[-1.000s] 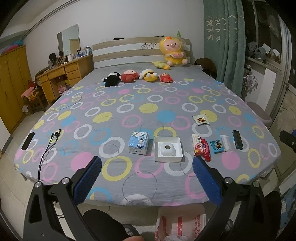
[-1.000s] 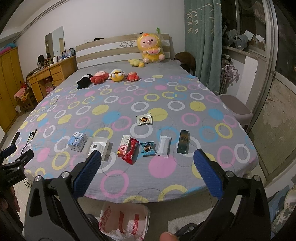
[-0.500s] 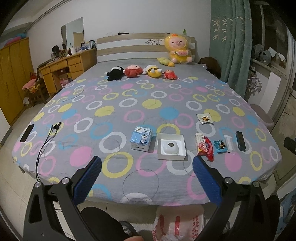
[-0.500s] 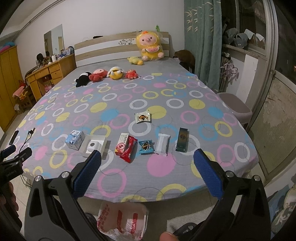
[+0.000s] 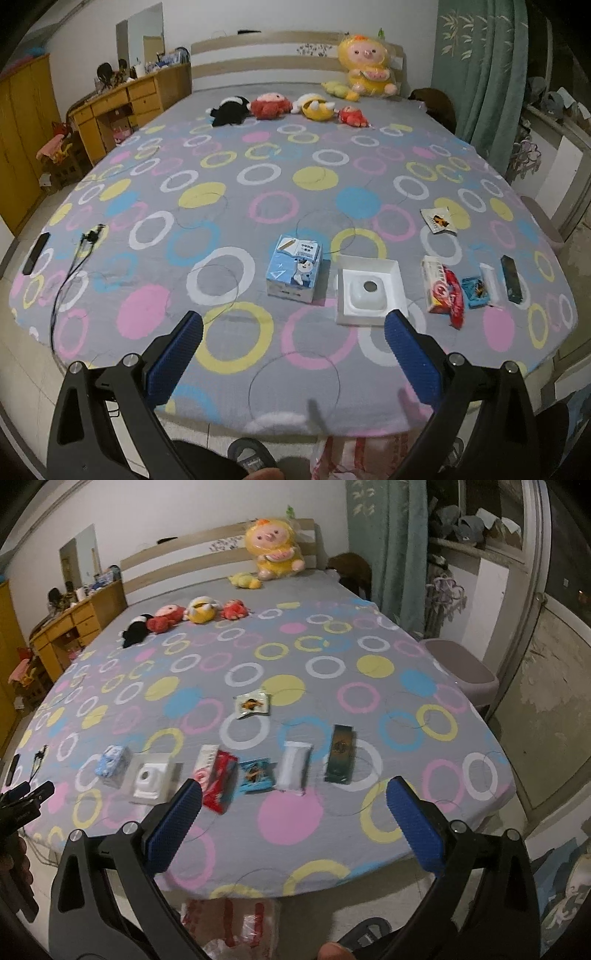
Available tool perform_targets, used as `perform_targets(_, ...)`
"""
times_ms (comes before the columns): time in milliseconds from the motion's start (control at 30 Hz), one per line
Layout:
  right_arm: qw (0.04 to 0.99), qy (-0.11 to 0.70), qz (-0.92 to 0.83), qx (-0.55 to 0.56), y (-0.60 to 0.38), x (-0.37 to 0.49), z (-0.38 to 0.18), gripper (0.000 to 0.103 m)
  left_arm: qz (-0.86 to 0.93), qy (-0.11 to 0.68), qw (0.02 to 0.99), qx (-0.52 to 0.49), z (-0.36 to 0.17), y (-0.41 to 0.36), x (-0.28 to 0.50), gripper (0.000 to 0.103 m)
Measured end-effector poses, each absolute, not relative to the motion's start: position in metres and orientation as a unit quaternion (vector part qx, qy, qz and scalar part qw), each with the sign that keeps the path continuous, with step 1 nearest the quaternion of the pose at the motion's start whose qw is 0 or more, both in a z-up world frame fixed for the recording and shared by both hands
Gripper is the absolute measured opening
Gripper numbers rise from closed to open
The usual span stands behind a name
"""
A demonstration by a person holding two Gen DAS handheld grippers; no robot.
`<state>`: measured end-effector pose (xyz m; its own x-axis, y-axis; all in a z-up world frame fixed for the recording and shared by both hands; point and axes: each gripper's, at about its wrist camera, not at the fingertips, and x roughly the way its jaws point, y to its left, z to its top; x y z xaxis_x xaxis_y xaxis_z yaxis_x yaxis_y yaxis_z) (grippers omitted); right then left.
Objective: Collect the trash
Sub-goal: 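Reach the left tool to the blue box while the right tool reaches the green-gold box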
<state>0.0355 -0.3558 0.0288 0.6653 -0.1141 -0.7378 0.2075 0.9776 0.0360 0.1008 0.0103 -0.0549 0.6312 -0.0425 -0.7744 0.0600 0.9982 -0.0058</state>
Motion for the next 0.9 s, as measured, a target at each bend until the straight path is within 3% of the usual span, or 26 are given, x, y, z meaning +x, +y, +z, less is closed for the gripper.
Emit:
perform_targets(400,0.883,0.45,-0.127,0.035,-0.41,0.114,0.0,0.098,-0.044,0.479,0.876,0.029,-0.103,0.006,0.184,0.096)
perform_targets(667,0.848,0.51,-0.114,0.095,-0.431,0.159,-0.046,0.098,-0.051,0.522,0.851,0.036,-0.135,0.012,0.229,0.096)
perform_targets(900,0.833,0.534,-0.117,0.084,-0.432,0.19,-0.075,0.098,-0.056,0.559,0.825,0.06,-0.167,0.009,0.254,0.096)
